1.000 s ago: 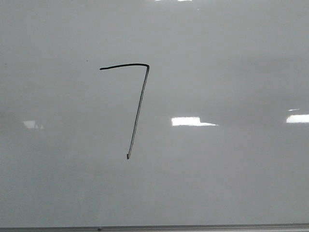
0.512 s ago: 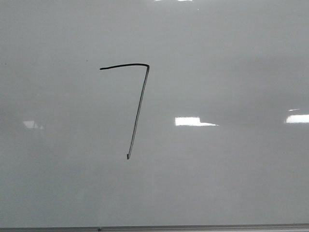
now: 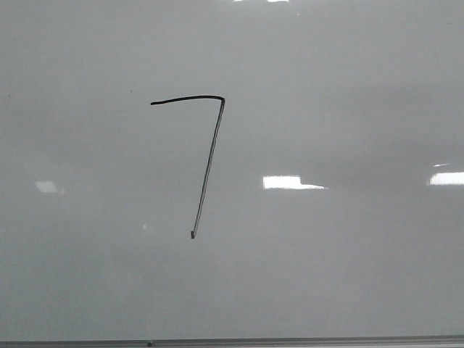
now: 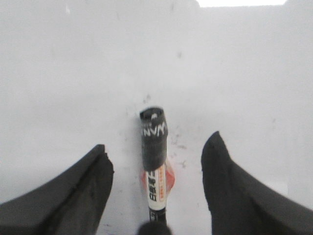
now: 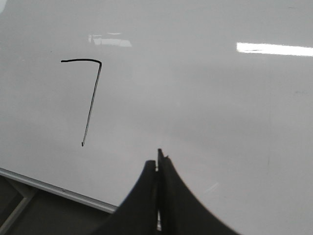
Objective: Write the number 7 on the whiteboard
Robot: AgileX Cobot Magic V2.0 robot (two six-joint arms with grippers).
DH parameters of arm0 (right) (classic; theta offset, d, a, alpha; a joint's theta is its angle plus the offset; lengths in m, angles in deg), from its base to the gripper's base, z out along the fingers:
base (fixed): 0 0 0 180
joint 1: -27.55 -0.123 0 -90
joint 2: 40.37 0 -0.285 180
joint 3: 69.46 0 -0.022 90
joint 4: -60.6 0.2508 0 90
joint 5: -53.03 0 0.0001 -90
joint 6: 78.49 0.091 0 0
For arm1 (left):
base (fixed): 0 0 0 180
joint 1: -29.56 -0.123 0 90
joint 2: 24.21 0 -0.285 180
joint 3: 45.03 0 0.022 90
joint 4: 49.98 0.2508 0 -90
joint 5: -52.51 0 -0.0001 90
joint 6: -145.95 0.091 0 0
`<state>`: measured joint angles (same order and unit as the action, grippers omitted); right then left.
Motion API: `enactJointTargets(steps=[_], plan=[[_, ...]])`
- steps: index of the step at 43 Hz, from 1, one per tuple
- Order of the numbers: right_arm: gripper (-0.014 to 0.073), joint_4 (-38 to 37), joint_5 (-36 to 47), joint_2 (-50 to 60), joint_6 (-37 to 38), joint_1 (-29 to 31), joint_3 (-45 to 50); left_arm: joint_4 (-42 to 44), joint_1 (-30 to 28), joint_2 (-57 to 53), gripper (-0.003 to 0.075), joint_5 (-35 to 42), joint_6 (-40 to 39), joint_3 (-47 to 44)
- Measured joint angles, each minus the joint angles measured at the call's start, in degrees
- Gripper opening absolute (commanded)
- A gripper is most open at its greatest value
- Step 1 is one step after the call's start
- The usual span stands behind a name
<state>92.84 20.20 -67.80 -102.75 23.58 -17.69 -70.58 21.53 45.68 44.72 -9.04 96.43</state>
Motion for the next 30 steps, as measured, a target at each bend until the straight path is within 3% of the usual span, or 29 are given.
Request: enactJointTargets(steps=[18, 30], plan=[[-0.0061, 0.0, 0.0, 0.0, 0.0, 0.0, 0.0, 0.0, 0.0, -24.2, -0.0011, -1.0, 0.0, -12.0], [-0.0061, 0.0, 0.0, 0.0, 0.0, 0.0, 0.0, 0.0, 0.0, -26.5, -0.0020, -1.3, 0.0, -13.6]])
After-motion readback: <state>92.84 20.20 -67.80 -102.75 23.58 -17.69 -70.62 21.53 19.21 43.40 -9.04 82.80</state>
